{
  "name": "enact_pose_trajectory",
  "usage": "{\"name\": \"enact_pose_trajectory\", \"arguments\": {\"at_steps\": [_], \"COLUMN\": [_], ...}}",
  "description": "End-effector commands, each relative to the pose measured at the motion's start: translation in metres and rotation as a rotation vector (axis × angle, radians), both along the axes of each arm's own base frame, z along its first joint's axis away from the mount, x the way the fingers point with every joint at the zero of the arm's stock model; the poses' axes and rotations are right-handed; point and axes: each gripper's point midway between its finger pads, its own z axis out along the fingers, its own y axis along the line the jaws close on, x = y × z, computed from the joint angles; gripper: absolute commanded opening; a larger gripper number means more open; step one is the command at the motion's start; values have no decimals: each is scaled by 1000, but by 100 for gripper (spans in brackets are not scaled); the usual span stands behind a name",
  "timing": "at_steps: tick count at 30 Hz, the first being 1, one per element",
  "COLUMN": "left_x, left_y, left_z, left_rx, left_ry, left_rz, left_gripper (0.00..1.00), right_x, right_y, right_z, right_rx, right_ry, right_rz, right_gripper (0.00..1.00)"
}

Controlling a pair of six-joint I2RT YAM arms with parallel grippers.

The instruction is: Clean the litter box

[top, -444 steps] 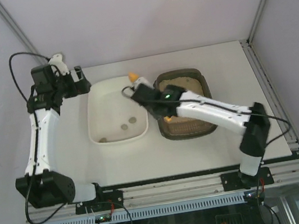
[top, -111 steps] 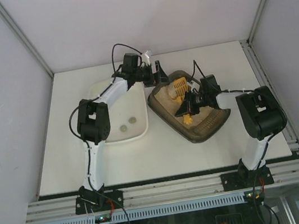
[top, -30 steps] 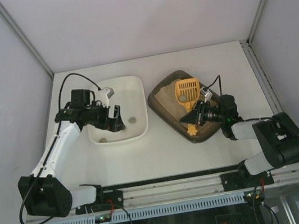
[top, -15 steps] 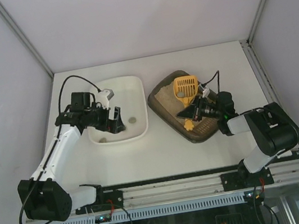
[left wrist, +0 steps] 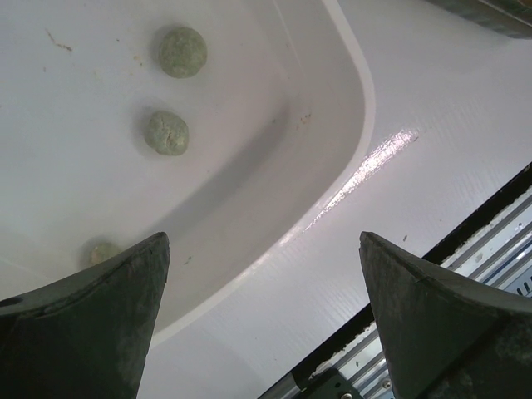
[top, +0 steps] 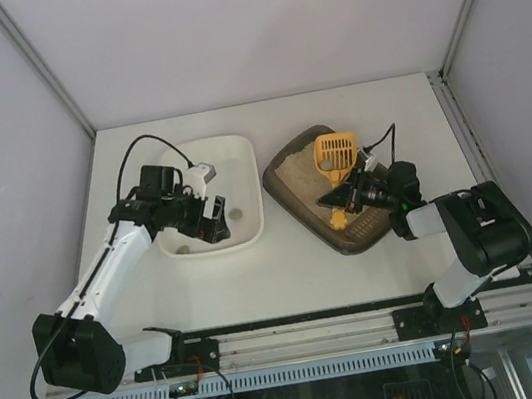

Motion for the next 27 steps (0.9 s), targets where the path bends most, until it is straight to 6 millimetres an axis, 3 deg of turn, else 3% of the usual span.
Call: {"name": "enact_pose_trajectory", "arguments": {"at_steps": [1,4,8,9,12,13,17,21,27], "left_x": [0,-2,-3,-3,-4,-4,-6,-8,17], "left_y": [1,0,1,1,1,1,-1,3,31], "left_z": [-5,-5,-5,-5,-5,-5,-5,-3,28], "left_rx": [16,15,16,16,17,15,8,29,154], "left_ry": [-20,-14,-14,-14,-17,-20,-14,-10,-121], "left_rz": [-23,-30,-32,-32,-36,-39,-47,-54,39], "left_gripper": [100,100,100,100,100,100,100,100,100], "right_x": [1,13,0,0,13,15,-1,14,-5], "right_y": [8,-20,10,7,-24,-26,12,-21,13], "right_z": [15,25,11,11,37,39,18,33,25], "right_rx": [-4,124,51,52,182,204,51,123,-26], "right_ry": [-83,-49,-30,-23,-66,-52,-30,-49,-64], "right_rz": [34,-81,30,21,-73,-78,56,-48,89], "right_gripper": [0,0,0,0,0,0,0,0,0]}}
